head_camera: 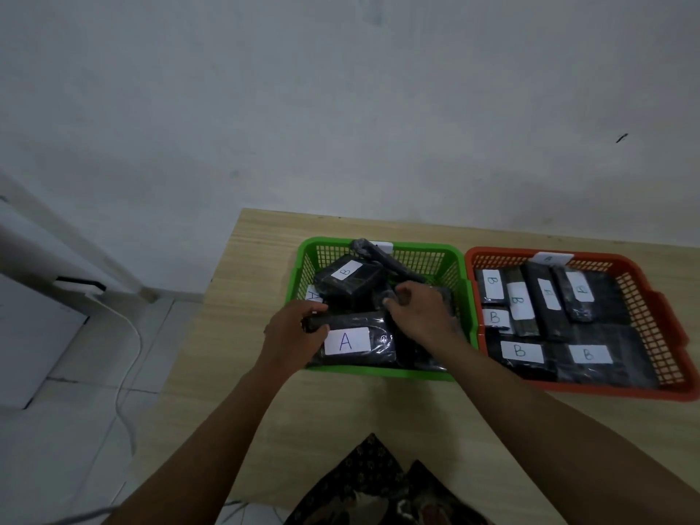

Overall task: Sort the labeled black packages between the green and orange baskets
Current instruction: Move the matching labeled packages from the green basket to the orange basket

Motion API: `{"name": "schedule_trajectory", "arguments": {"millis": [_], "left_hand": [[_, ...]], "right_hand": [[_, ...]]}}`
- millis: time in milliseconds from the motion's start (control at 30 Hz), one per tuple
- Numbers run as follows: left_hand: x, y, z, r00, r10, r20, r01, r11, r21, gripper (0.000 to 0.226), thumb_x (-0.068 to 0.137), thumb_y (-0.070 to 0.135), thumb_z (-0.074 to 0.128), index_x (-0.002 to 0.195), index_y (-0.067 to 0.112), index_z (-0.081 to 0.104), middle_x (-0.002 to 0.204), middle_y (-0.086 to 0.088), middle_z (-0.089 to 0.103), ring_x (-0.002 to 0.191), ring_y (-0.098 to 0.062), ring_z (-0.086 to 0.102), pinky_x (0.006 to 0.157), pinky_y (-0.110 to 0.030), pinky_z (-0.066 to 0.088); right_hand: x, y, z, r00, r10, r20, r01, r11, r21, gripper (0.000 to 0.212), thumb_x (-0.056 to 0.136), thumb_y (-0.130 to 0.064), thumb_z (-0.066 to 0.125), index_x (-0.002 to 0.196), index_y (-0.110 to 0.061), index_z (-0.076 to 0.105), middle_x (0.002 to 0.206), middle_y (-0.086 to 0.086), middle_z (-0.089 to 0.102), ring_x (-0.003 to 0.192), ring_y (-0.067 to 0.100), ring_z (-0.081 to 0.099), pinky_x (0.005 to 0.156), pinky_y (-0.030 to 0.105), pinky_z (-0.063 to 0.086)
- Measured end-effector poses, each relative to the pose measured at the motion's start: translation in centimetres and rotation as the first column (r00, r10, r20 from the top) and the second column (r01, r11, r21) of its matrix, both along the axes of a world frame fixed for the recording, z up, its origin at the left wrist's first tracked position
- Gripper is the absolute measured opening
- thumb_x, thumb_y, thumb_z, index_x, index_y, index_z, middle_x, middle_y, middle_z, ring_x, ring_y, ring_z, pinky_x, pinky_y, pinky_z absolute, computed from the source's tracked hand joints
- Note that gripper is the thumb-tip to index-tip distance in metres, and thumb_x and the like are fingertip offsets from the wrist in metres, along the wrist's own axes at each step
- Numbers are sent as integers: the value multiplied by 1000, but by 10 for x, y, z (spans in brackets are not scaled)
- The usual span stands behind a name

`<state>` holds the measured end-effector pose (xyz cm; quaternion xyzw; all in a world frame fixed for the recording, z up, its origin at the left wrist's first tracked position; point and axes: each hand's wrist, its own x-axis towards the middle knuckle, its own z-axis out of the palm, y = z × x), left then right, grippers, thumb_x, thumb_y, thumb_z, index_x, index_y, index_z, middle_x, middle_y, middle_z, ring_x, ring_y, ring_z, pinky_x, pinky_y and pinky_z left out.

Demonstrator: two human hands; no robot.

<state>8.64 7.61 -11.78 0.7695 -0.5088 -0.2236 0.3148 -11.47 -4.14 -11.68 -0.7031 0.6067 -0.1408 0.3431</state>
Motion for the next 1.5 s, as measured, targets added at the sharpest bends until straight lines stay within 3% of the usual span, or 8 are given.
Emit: {"name": "schedule_trajectory", "arguments": {"millis": [200,400,567,833,1000,1133,1267,1500], "left_hand": [[-2,-18,3,998,-48,50,52,995,-88,24,78,23,77,102,24,72,101,8,70,88,-2,59,75,-4,38],[-6,-43,12,989,-135,53,141,979,-146,22,81,18,75,102,18,72,101,-1,73,92,-14,66,82,-28,54],[-3,-54,15,974,-190,127,209,965,-157,42,80,31,76,119,18,66,115,1,67,104,-12,60,85,0,34],[-24,-70,14,892,-318,322,399,888,-228,67,74,55,75,127,16,64,137,-2,59,131,-22,47,110,-43,36],[-44,-74,0,798,-529,289,559,828,-29,50,82,36,73,128,17,62,130,-2,64,128,-21,52,118,-49,25],[-50,-74,-3,837,-475,273,509,859,-64,39,86,24,69,123,14,65,121,-4,67,113,-22,61,98,-43,49],[-40,-76,6,867,-429,252,461,883,-82,36,89,29,65,123,17,65,117,-1,70,105,-17,65,89,-34,54],[4,-68,10,986,56,160,-45,996,-72,26,88,24,65,113,15,68,110,-6,66,101,-24,61,84,-33,49]], "right_hand": [[23,-12,-7,997,-17,-76,29,988,154,43,66,-57,80,92,-26,67,89,-7,67,80,13,60,61,25,41],[30,-12,-9,1000,-9,-5,10,994,113,35,68,-44,81,94,-22,74,87,-6,72,83,11,66,67,21,43],[0,-18,13,929,-271,251,209,946,247,54,72,-60,50,78,-12,73,66,-1,71,62,16,64,61,30,48],[-48,-23,20,745,-411,526,-60,744,666,48,95,-35,29,112,-1,60,81,24,69,52,17,48,47,27,33],[-51,-21,22,929,-244,278,47,822,567,44,98,-39,31,100,-11,65,74,11,75,58,20,68,57,29,45],[-39,-23,24,993,-74,-90,86,986,143,46,94,-44,32,71,-15,60,69,6,65,63,22,62,59,31,45],[-7,-34,27,939,-85,-334,5,973,-232,49,88,-51,39,71,-16,68,61,-3,55,60,18,54,54,26,38],[58,-54,10,980,-38,-197,67,988,141,52,85,-60,54,95,-11,70,74,0,65,61,18,59,52,24,42]]}}
